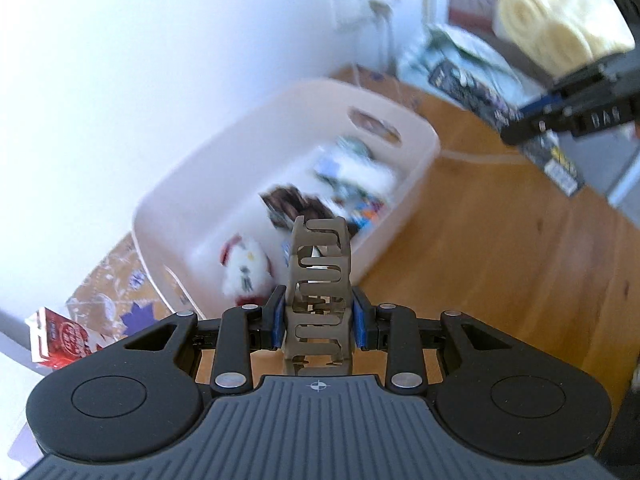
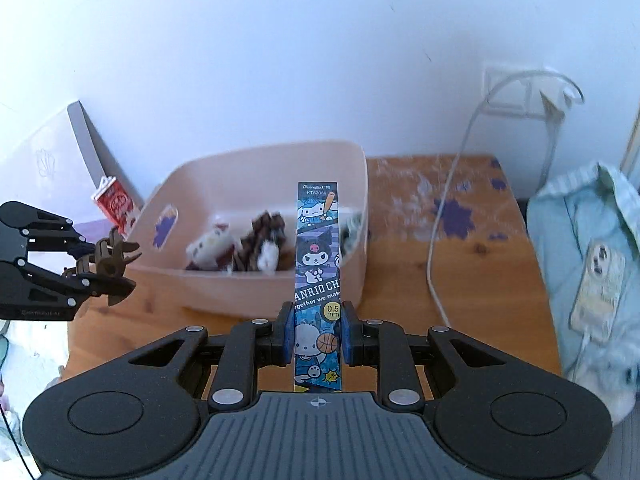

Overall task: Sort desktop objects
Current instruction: 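Carry both items over the basket and open both tools to drop them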

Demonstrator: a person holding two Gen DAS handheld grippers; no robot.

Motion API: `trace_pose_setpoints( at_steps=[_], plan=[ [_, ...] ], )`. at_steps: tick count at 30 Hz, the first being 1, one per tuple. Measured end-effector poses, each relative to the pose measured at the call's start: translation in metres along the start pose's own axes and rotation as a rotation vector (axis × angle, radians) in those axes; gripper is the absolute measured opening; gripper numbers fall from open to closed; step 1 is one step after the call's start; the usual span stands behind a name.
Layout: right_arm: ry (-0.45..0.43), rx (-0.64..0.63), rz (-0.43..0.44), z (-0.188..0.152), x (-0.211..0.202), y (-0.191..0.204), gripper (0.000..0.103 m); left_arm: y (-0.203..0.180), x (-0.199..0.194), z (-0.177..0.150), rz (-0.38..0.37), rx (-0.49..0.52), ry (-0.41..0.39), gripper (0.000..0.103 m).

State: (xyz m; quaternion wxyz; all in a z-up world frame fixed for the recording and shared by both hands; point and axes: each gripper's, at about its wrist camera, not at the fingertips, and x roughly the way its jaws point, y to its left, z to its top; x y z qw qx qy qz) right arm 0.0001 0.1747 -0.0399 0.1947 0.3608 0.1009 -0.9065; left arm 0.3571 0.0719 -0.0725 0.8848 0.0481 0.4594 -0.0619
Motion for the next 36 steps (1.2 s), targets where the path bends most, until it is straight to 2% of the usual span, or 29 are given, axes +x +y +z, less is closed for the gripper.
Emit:
trace_pose_setpoints(
  at_steps=[6, 13, 17, 24, 34, 35, 36],
  plan=[
    [-0.047, -0.047, 0.014, 0.039, 0.018, 0.008, 0.021, 0.016, 0.001, 0.028, 0.062, -0.091, -0.065, 0.032],
    [-0.075, -0.064, 0.032, 0.079, 0.058, 0.018, 0.021, 0.024, 0.035, 0.05, 0.12, -0.205, -0.084, 0.032],
    [-0.042, -0.082, 0.02, 0.088, 0.089, 0.022, 0.021, 0.032, 0.058, 0.055, 0.142, -0.279, -0.034, 0.032],
    [0.035, -0.093, 0.005, 0.082, 0.138, 0.021, 0.021, 0.043, 0.095, 0.052, 0.201, -0.39, 0.078, 0.032],
    [0.107, -0.106, -0.014, 0.072, 0.174, 0.029, 0.021, 0.051, 0.13, 0.034, 0.238, -0.527, 0.191, 0.032],
    [0.111, -0.103, -0.013, 0.071, 0.176, 0.029, 0.022, 0.05, 0.13, 0.032, 0.251, -0.529, 0.193, 0.032],
    [0.113, -0.101, -0.018, 0.07, 0.175, 0.031, 0.035, 0.049, 0.129, 0.03, 0.264, -0.531, 0.189, 0.033]
  ],
)
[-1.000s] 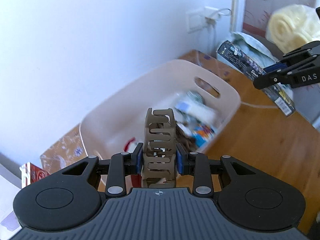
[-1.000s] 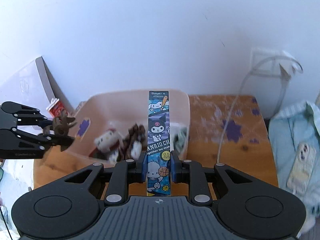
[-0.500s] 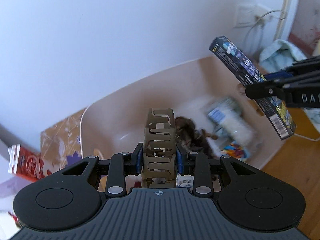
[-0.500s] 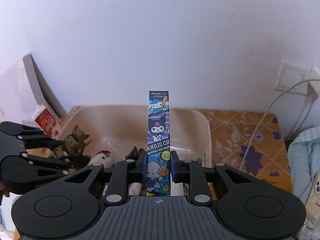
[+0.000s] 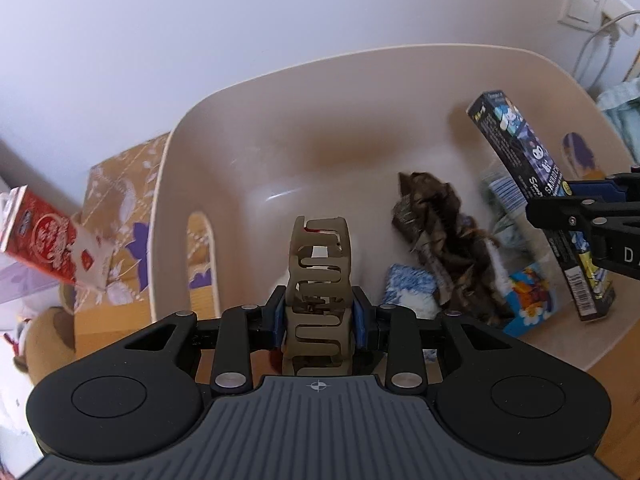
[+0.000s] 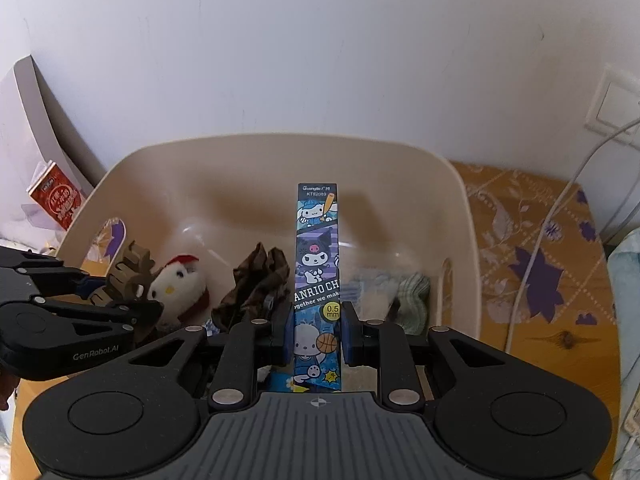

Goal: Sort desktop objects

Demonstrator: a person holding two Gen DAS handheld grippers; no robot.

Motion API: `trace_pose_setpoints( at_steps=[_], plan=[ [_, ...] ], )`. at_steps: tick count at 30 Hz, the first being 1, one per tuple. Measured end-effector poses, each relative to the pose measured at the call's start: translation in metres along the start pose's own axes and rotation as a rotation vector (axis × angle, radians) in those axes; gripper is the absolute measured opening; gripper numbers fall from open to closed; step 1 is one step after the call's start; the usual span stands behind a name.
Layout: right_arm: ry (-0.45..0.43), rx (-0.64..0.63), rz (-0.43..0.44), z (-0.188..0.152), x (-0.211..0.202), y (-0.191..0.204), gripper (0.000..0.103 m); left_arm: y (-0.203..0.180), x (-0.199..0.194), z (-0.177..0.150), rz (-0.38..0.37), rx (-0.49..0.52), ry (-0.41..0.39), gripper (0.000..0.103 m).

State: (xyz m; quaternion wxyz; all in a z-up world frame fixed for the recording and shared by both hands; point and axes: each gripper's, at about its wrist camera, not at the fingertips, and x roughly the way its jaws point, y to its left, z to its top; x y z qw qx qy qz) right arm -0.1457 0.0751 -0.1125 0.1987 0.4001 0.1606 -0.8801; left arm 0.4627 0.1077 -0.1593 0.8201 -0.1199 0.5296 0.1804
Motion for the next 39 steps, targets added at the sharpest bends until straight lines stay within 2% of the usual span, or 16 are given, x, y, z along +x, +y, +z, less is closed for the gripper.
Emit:
trace_pose_setpoints(
  at_steps=[1, 2, 3, 4, 5, 6, 7, 10, 18, 25, 33, 39],
  plan=[
    [-0.002, 0.005, -0.002, -0.001, -0.001, 0.0, 0.039, 0.001, -0.002, -0.002, 0.005, -0.002, -0.011, 0.039],
    [-0.007, 0.01, 0.001, -0.003, -0.002, 0.001, 0.044, 0.001, -0.005, -0.002, 0.009, -0.004, -0.025, 0.052],
    [-0.013, 0.014, 0.003, -0.004, -0.005, 0.002, 0.055, 0.002, -0.01, -0.002, 0.013, -0.003, -0.046, 0.059],
    [-0.022, 0.016, 0.015, -0.006, -0.009, 0.003, 0.062, 0.002, -0.014, -0.004, 0.021, -0.004, -0.067, 0.071],
    [-0.031, 0.014, 0.011, -0.007, -0.013, 0.006, 0.067, 0.003, -0.019, -0.005, 0.025, -0.006, -0.09, 0.075],
    [-0.046, 0.01, -0.003, -0.007, -0.016, 0.006, 0.078, 0.004, -0.025, -0.006, 0.02, -0.008, -0.109, 0.075],
    [-0.064, 0.005, -0.014, -0.009, -0.022, 0.009, 0.086, 0.005, -0.029, -0.007, 0.011, -0.011, -0.12, 0.076],
    [-0.101, -0.001, -0.036, -0.013, -0.039, 0.017, 0.096, 0.006, -0.041, -0.011, -0.014, -0.013, -0.142, 0.077],
    [-0.174, 0.013, -0.067, -0.021, -0.078, 0.034, 0.103, 0.016, -0.064, -0.021, -0.057, 0.037, -0.172, 0.077],
    [-0.203, -0.02, -0.095, -0.029, -0.104, 0.049, 0.103, 0.025, -0.093, -0.03, -0.088, 0.034, -0.2, 0.077],
    [-0.21, -0.026, -0.1, -0.043, -0.127, 0.052, 0.103, 0.033, -0.126, -0.055, -0.084, 0.071, -0.251, 0.077],
    [-0.224, -0.088, -0.097, -0.06, -0.144, 0.06, 0.103, 0.031, -0.153, -0.079, -0.067, 0.078, -0.263, 0.077]
  ],
)
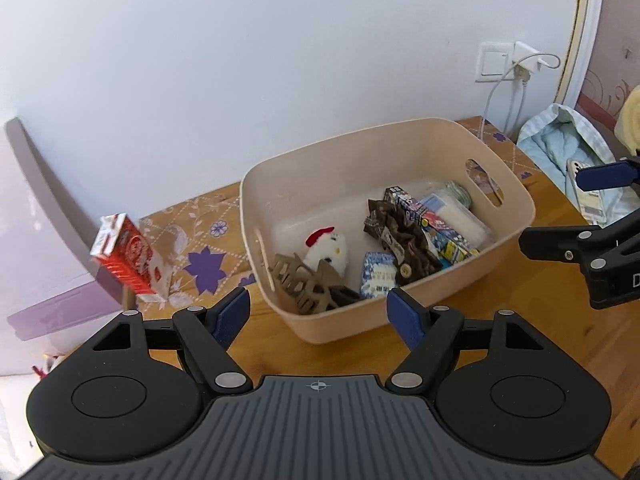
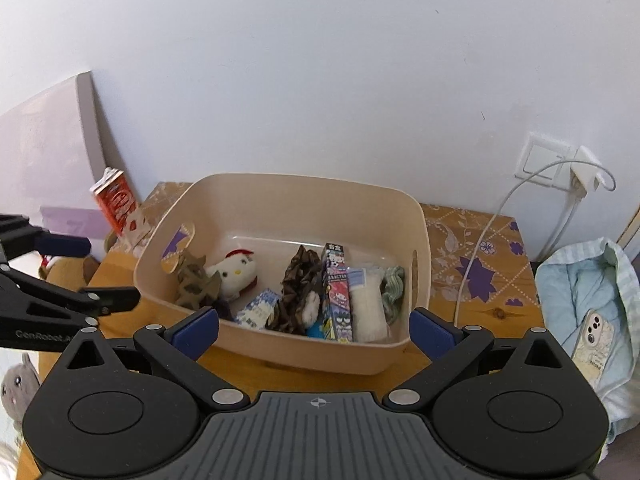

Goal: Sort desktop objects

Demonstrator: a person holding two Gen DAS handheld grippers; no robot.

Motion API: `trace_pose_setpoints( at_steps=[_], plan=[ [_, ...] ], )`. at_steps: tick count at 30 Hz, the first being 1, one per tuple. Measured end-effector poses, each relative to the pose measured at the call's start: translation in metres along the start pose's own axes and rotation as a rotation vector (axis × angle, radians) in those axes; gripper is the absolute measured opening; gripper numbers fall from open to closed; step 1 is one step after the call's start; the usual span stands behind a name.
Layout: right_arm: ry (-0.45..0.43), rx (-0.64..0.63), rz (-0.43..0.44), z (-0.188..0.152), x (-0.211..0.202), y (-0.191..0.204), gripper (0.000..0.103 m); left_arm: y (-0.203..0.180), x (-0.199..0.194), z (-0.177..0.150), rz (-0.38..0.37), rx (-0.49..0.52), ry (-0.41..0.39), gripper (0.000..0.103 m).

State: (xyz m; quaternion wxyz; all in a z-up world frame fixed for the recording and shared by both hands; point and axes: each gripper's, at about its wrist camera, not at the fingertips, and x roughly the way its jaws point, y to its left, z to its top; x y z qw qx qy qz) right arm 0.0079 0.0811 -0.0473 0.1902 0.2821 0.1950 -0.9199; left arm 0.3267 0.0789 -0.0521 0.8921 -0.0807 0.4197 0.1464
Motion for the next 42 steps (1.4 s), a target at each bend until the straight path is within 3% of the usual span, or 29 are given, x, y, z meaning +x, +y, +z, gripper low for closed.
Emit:
trace_pose_setpoints(
  at_steps=[11, 20, 42],
  plan=[
    [-0.081, -0.099, 0.012, -0.042, -0.082, 0.022, 0.103, -0.031, -0.078, -0.035, 0.017, -0.027, -0.028, 0.077],
    [-0.094, -0.069, 0.049, -0.078, -0.149, 0.018, 0.103, -0.054, -0.142, -0.068, -0.003, -0.091, -0.038, 0.077],
    [-0.136, -0.106, 0.008, -0.155, -0.254, 0.016, 0.103, -0.118, -0.263, -0.144, -0.031, 0.004, -0.082, 0.077]
  ],
)
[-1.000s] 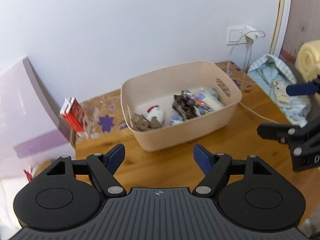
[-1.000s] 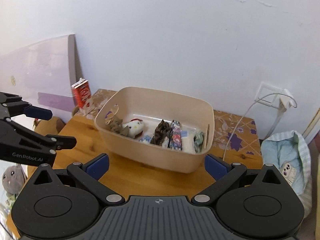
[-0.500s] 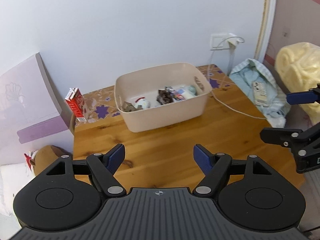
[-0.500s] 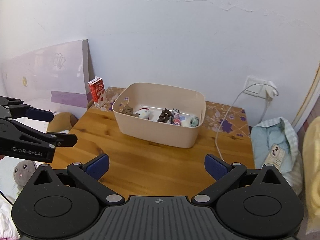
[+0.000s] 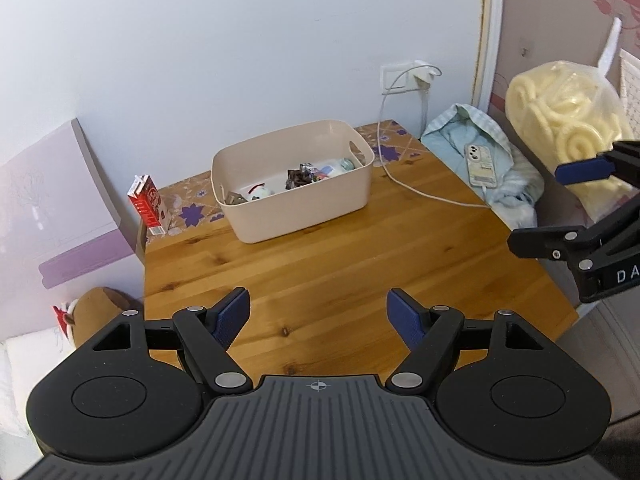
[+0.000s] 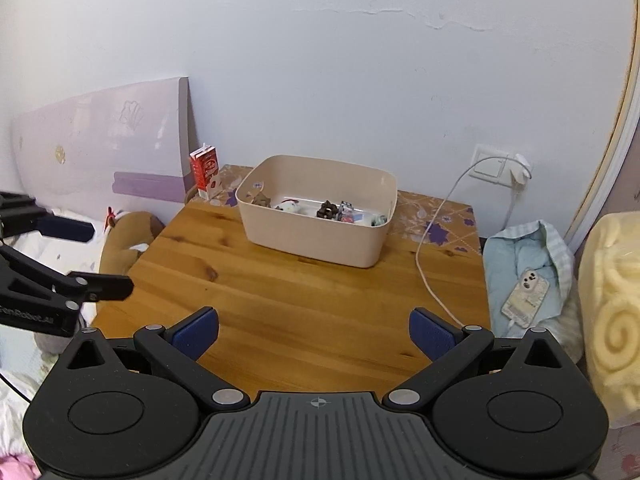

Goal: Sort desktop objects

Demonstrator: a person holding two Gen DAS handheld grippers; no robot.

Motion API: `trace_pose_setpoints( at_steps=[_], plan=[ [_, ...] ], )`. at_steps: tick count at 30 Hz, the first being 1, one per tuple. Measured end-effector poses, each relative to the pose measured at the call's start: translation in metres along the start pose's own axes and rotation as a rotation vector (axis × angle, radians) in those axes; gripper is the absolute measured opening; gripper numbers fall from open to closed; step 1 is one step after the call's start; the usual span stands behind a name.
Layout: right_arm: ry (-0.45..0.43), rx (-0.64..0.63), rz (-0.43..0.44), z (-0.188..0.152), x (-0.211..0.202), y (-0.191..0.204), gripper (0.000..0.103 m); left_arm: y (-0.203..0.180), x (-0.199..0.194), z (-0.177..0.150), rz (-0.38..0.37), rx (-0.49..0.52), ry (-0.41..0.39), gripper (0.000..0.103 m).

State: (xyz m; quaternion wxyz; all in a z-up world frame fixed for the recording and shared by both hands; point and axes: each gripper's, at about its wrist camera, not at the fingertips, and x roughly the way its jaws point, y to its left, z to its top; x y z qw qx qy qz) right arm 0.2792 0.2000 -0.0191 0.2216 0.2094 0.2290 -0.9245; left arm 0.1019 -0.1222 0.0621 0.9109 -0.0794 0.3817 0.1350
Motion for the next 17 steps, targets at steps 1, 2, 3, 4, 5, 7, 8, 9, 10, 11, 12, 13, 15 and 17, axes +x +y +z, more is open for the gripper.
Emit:
trace_pose_setpoints(
  at_steps=[1, 2, 3, 4, 5, 7, 8, 9, 10, 11, 12, 13, 15, 17],
  plan=[
    [-0.002, -0.01, -0.006, -0.002, -0.004, 0.001, 0.103, -0.002, -0.005, -0.002, 0.002, 0.006, -0.002, 0.077],
    [-0.005, -0.016, -0.008, -0.003, -0.007, 0.001, 0.103, -0.004, -0.009, -0.004, 0.003, 0.011, -0.003, 0.077],
    [-0.005, -0.019, -0.009, -0.004, -0.01, 0.002, 0.103, -0.006, -0.014, -0.006, 0.004, 0.016, -0.005, 0.077],
    [-0.004, -0.021, -0.008, -0.006, -0.013, 0.002, 0.103, -0.007, -0.017, -0.007, 0.005, 0.018, -0.007, 0.077],
    [-0.003, -0.02, -0.006, -0.006, -0.015, 0.003, 0.103, -0.009, -0.021, -0.008, 0.004, 0.019, -0.009, 0.077],
    [-0.002, -0.021, -0.004, -0.008, -0.019, 0.004, 0.103, -0.011, -0.026, -0.01, 0.0, 0.017, -0.013, 0.077],
    [0.0, -0.022, -0.005, -0.009, -0.021, 0.004, 0.103, -0.012, -0.029, -0.01, -0.004, 0.015, -0.014, 0.077],
    [0.002, -0.022, -0.006, -0.009, -0.022, 0.005, 0.103, -0.013, -0.031, -0.011, -0.008, 0.013, -0.015, 0.077],
    [0.004, -0.022, -0.005, -0.01, -0.024, 0.006, 0.103, -0.015, -0.033, -0.012, -0.013, 0.013, -0.016, 0.077],
    [0.004, -0.022, -0.003, -0.011, -0.025, 0.006, 0.103, -0.016, -0.034, -0.012, -0.018, 0.014, -0.017, 0.077],
    [0.004, -0.023, -0.001, -0.011, -0.026, 0.006, 0.103, -0.017, -0.036, -0.013, -0.021, 0.016, -0.017, 0.077],
    [0.005, -0.024, -0.002, -0.012, -0.027, 0.006, 0.103, -0.018, -0.037, -0.014, -0.023, 0.018, -0.018, 0.077],
    [0.006, -0.025, -0.007, -0.012, -0.029, 0.007, 0.103, -0.02, -0.04, -0.015, -0.025, 0.021, -0.02, 0.077],
    [0.013, -0.026, -0.007, -0.013, -0.03, 0.007, 0.103, -0.02, -0.041, -0.016, -0.028, 0.019, -0.019, 0.077]
  ],
)
